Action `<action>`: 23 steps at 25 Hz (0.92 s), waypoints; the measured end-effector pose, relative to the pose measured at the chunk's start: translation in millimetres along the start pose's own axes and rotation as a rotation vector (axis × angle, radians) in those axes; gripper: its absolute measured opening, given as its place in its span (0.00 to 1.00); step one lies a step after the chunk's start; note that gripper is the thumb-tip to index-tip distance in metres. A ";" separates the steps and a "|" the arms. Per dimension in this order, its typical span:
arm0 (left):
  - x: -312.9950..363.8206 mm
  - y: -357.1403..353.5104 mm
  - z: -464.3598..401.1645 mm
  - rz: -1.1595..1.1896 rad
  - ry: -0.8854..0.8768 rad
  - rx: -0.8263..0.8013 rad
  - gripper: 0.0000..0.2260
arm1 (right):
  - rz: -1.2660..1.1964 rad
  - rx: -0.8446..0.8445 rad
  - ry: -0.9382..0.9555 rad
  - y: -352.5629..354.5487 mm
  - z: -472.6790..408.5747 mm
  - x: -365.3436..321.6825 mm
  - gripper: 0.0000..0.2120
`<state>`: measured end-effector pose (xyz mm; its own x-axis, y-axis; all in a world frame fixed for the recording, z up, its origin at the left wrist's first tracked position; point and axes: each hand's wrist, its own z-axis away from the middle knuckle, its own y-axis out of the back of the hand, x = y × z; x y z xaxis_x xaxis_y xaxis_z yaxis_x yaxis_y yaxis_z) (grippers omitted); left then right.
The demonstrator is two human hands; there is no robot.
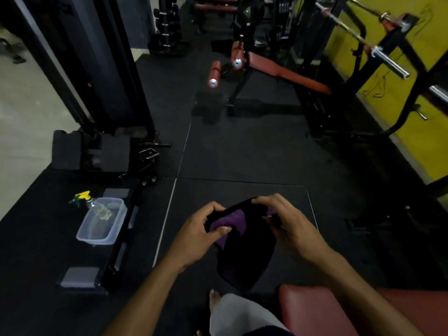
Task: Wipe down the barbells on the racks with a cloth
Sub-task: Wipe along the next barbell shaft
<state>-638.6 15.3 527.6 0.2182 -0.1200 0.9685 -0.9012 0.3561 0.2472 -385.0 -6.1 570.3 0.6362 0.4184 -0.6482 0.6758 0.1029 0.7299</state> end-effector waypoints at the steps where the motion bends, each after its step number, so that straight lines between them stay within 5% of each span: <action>1: -0.6 3.1 -9.3 -0.010 0.008 -0.031 0.12 | 0.055 -0.019 0.011 3.8 -3.2 4.8 0.19; 4: -3.3 12.6 -38.4 -0.083 0.005 -0.125 0.20 | 0.028 -0.016 -0.024 13.9 -14.0 30.0 0.15; 12: 8.9 -25.6 -213.1 -0.295 -0.209 -0.549 0.17 | -0.326 0.208 -0.332 67.1 -48.7 127.7 0.09; 18: 25.2 -86.3 -343.4 -0.261 -0.361 -0.428 0.15 | -0.347 0.302 -0.469 131.8 -60.0 184.7 0.07; 23: 26.9 -145.2 -419.2 -0.361 -0.551 -0.486 0.12 | -0.198 0.381 -0.552 174.9 -52.8 217.0 0.14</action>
<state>-344.9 348.9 530.6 0.1338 -0.6975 0.7040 -0.5198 0.5554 0.6491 -148.4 150.3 568.7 0.5153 -0.1054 -0.8505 0.8179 -0.2360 0.5248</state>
